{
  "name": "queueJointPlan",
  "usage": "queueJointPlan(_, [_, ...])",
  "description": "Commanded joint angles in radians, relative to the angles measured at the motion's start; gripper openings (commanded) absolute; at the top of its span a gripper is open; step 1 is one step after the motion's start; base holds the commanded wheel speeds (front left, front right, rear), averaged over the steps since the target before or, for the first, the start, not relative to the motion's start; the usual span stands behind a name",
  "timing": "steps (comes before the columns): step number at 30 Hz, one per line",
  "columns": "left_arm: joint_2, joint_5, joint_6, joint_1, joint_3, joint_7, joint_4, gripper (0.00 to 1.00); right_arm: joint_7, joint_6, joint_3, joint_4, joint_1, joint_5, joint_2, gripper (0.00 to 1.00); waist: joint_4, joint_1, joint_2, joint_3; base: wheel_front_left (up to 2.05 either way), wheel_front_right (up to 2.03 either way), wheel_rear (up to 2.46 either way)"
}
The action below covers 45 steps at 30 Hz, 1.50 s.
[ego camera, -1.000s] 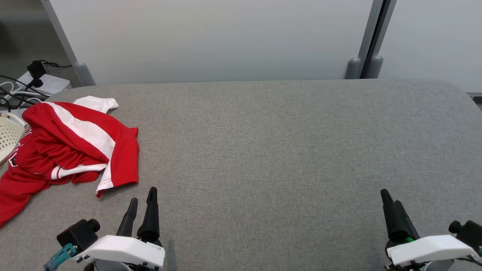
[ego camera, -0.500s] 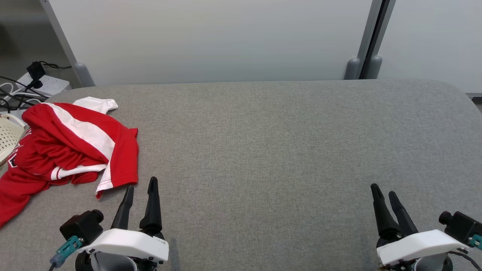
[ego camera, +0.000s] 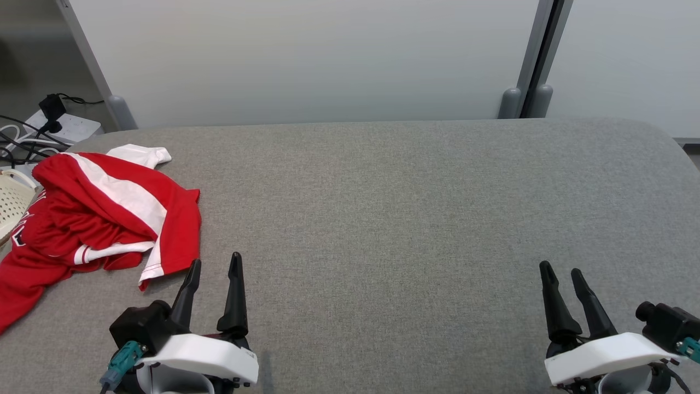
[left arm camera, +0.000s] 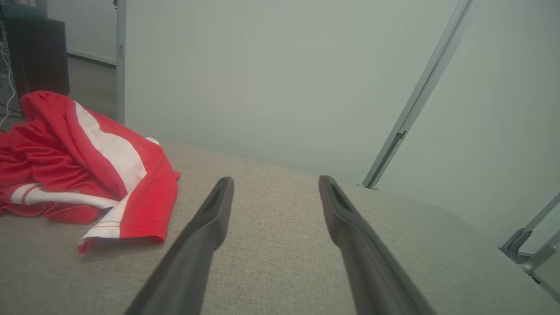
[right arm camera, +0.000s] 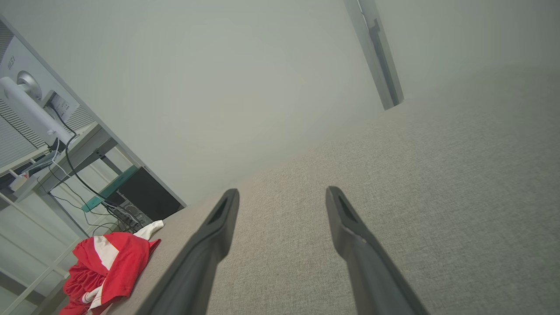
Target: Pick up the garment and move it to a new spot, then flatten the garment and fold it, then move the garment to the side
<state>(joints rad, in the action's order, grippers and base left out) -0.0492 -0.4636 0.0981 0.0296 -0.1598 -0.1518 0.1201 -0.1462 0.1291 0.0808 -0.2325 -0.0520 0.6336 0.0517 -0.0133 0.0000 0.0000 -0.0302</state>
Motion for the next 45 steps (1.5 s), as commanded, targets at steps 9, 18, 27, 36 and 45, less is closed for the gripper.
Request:
queueJointPlan(9, [-0.011,0.128,0.022,0.070,0.005,-0.038,-0.035,1.00,-0.043,0.001,0.033,0.040,-0.054,-0.131,0.000,1.00,0.002,0.0000,0.0000,0.000,0.00,0.00,0.00])
queueJointPlan(18, [-0.011,0.234,0.032,0.079,-0.006,-0.064,-0.039,1.00,-0.070,0.001,0.060,0.048,-0.063,-0.228,0.001,1.00,0.004,0.0000,0.0000,0.000,0.00,0.00,0.00])
queueJointPlan(27, [-0.008,0.343,0.034,0.086,-0.019,-0.094,-0.036,1.00,-0.099,0.001,0.092,0.069,-0.070,-0.346,0.007,1.00,0.004,0.0000,0.0000,-0.004,0.00,0.00,0.00])
queueJointPlan(36, [-0.006,0.396,0.015,0.100,-0.004,-0.110,-0.012,1.00,-0.116,0.002,0.104,0.085,-0.072,-0.414,0.010,1.00,0.009,0.0000,0.0000,-0.001,0.00,0.00,0.00])
queueJointPlan(45, [-0.003,0.381,-0.002,0.100,0.012,-0.110,0.024,1.00,-0.116,0.002,0.106,0.087,-0.066,-0.414,0.009,1.00,0.024,0.0000,0.0000,0.000,0.00,0.00,0.00])
